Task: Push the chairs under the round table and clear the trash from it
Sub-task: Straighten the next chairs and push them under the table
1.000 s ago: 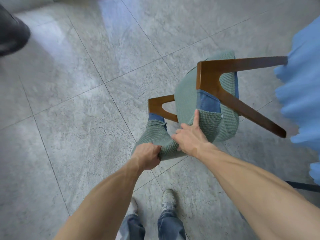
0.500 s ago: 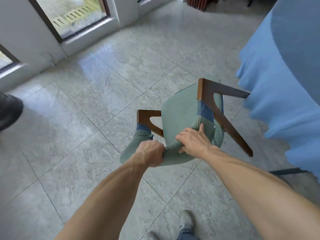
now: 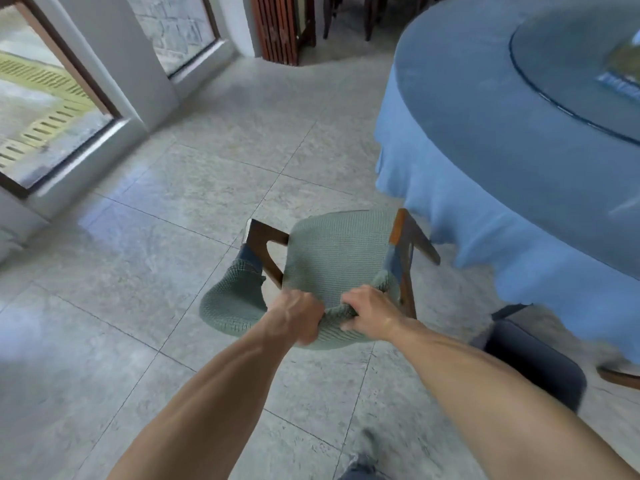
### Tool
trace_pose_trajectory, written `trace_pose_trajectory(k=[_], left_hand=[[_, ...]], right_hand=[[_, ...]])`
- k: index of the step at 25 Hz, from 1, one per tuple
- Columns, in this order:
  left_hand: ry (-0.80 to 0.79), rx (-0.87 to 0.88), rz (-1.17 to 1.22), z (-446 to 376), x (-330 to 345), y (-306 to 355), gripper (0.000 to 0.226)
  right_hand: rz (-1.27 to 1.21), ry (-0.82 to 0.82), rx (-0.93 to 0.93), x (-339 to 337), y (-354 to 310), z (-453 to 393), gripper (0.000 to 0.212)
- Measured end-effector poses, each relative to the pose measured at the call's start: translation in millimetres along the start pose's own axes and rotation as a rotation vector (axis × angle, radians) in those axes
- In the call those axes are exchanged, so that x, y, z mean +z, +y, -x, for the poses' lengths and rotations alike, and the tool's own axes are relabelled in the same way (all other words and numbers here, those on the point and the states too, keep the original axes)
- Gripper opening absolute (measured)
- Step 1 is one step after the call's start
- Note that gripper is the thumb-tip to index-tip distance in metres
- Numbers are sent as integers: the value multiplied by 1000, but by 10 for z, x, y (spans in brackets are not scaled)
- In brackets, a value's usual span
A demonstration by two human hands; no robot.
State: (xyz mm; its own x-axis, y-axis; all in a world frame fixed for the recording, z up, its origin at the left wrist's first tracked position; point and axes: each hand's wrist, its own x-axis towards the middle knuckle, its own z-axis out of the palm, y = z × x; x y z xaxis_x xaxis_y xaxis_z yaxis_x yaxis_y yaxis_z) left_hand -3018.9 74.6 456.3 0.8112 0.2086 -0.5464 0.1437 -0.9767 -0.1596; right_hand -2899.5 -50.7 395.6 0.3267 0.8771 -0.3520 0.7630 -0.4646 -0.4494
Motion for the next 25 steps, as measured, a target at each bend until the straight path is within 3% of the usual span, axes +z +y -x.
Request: trace_pose_trajectory(k=[8, 13, 19, 22, 25], left_hand=[[-18, 261, -316, -141, -195, -75, 13], [0, 467, -489, -165, -14, -364, 12], [114, 692, -422, -121, 292, -954, 13], [94, 781, -405, -53, 589, -1000, 14], [58, 806, -382, -13, 833, -935, 14]], right_hand=[[-159, 200, 217, 402, -135, 210, 37], [-118, 211, 388, 673, -531, 94, 34], [-148, 207, 622, 837, -1037, -105, 16], [-178, 173, 714, 1009, -1229, -66, 5], [-159, 181, 750, 1219, -1310, 38, 12]])
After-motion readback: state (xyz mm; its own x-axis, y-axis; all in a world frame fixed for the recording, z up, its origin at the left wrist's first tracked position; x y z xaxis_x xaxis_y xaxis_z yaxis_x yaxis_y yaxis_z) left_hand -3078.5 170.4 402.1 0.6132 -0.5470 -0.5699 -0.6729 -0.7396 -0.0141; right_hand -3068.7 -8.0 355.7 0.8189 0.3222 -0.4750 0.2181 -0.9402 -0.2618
